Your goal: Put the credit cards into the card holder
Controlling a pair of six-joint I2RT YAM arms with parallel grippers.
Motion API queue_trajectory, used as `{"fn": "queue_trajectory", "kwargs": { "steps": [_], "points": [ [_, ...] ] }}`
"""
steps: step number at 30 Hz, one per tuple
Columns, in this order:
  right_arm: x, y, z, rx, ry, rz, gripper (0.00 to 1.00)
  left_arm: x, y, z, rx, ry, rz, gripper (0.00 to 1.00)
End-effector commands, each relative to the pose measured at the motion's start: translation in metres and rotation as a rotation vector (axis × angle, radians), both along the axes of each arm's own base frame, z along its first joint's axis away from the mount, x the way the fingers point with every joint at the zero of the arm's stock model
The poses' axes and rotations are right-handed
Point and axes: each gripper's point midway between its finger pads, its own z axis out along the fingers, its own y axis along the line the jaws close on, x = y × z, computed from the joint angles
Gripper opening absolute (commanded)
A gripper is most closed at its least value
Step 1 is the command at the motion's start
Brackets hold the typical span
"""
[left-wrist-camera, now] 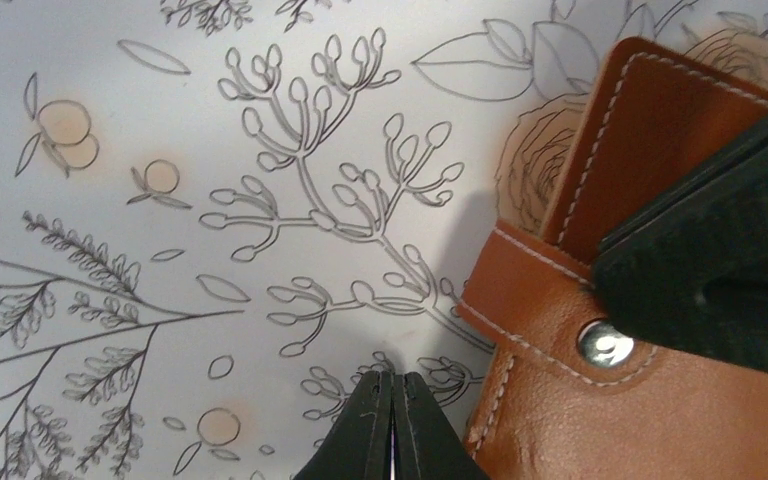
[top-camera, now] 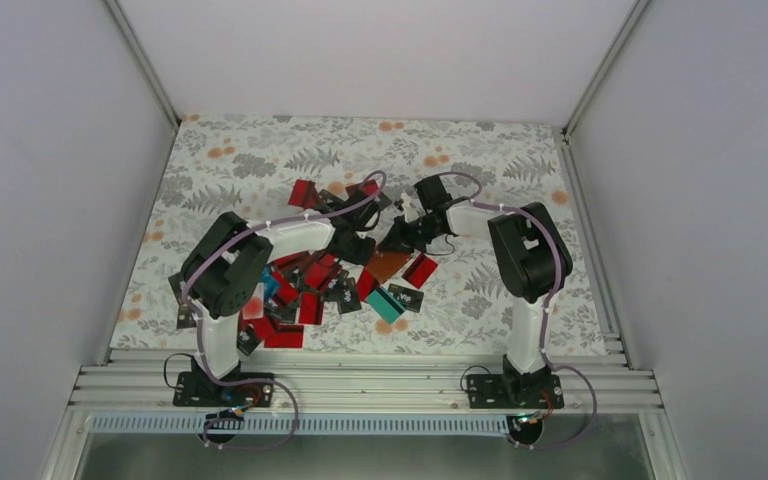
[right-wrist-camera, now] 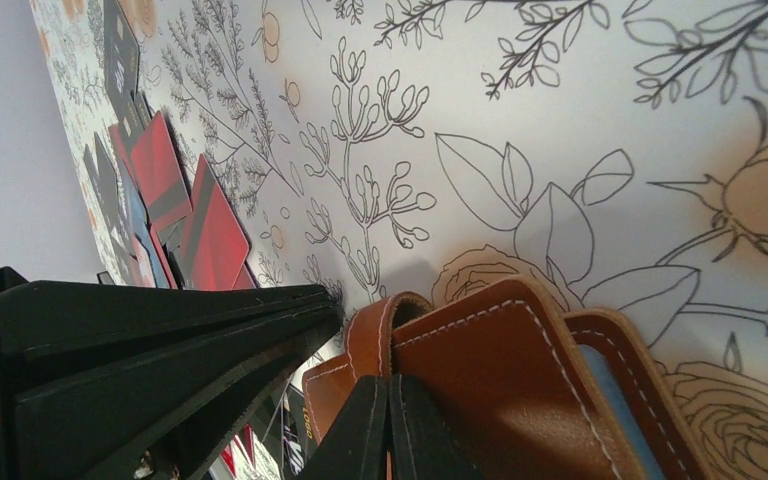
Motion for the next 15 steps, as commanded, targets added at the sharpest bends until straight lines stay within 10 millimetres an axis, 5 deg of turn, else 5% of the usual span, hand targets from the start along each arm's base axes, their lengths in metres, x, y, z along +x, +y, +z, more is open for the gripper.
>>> {"fn": "queue_trajectory", "kwargs": {
  "steps": [1,7,15],
  "points": [
    [0.002,0.005,0.019,0.006,-0.045,0.012,0.04,0.004,-0.002,0.03,-0.011,-0.033,0.029,0.05],
    [0.004,0.006,0.019,0.006,-0.052,0.014,0.04,-0.005,-0.023,0.061,-0.181,0.005,0.063,0.06],
    [0.004,0.006,0.018,0.006,-0.052,0.014,0.04,-0.015,-0.033,0.034,-0.223,0.12,0.102,0.06]
  ]
}}
